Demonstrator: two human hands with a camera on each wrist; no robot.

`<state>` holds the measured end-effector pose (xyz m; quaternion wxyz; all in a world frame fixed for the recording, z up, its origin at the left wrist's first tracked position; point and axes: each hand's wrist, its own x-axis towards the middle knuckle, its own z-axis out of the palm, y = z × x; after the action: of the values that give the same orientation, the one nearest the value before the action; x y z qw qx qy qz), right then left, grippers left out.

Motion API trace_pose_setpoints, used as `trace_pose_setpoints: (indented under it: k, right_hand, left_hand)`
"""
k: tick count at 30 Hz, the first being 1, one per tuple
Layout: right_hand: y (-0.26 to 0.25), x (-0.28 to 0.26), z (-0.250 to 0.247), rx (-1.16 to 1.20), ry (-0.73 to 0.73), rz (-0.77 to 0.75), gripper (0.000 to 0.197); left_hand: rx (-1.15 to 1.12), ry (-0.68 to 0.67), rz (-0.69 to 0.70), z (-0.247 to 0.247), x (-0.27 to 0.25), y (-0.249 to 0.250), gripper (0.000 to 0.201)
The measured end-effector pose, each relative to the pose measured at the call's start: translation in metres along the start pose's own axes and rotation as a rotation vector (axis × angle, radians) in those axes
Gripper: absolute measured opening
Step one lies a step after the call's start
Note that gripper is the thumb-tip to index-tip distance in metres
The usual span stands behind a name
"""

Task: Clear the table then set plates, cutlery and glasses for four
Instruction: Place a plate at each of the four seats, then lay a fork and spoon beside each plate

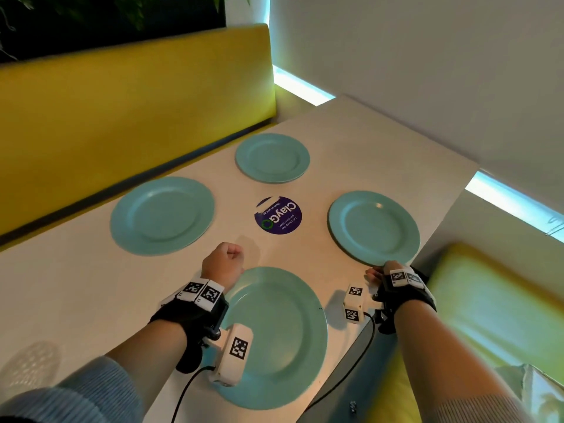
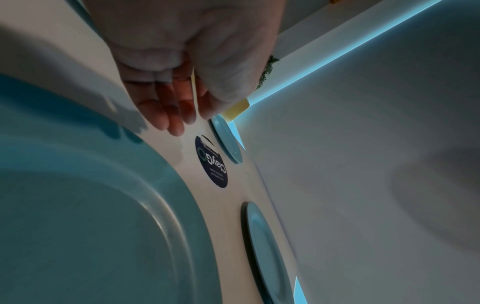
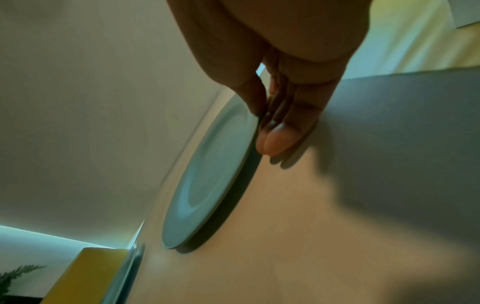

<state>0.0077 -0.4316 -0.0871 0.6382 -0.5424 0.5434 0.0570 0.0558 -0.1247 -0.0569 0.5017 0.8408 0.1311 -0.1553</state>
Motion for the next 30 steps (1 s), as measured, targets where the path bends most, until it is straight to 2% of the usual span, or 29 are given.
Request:
trace_pose_setpoints:
  k: [2,6,8,11,14,16,18,24,30]
  right_hand:
    - [0.003,0.007,-0.006,0.144,0.04,-0.029,0.029]
    - [0.013,-0.009,-0.006,0.224,0.067,-0.018,0.016]
    - [0.021,-0.023,-0.004,0.192,0.074,-0.02,0.016]
    - [0.029,-0.058,0.012,0.079,0.064,-0.138,0.019]
    - [0.046,-0.095,0.038,-0.003,-0.001,-0.198,0.025]
    - [0.061,-0.125,0.056,-0.131,-0.05,-0.23,0.017]
    - [0.081,-0.154,0.074,-0.251,-0.103,-0.275,0.026]
    - [0.158,-0.23,0.12,-0.645,-0.272,-0.453,0.023]
    - [0.211,-0.28,0.143,-0.993,-0.472,-0.574,0.031]
  left_hand:
    - [0.002,0.0,-0.001,-0.002,-0.003,-0.003,0.023]
    - [-0.02,0.018,0.005,-0.01,-0.015,-0.011,0.025]
    - [-0.035,0.029,0.011,-0.017,-0.027,-0.016,0.026]
    - [-0.036,0.045,0.025,-0.033,-0.051,-0.026,0.025]
    - [-0.012,0.031,0.037,-0.056,-0.08,-0.043,0.013]
    - [0.022,0.015,0.04,-0.074,-0.102,-0.057,0.005]
    - [0.056,-0.011,0.042,-0.092,-0.126,-0.071,0.004]
    - [0.327,-0.053,0.009,-0.133,-0.186,-0.121,0.029]
    - [0.657,-0.022,-0.057,-0.152,-0.233,-0.174,0.038]
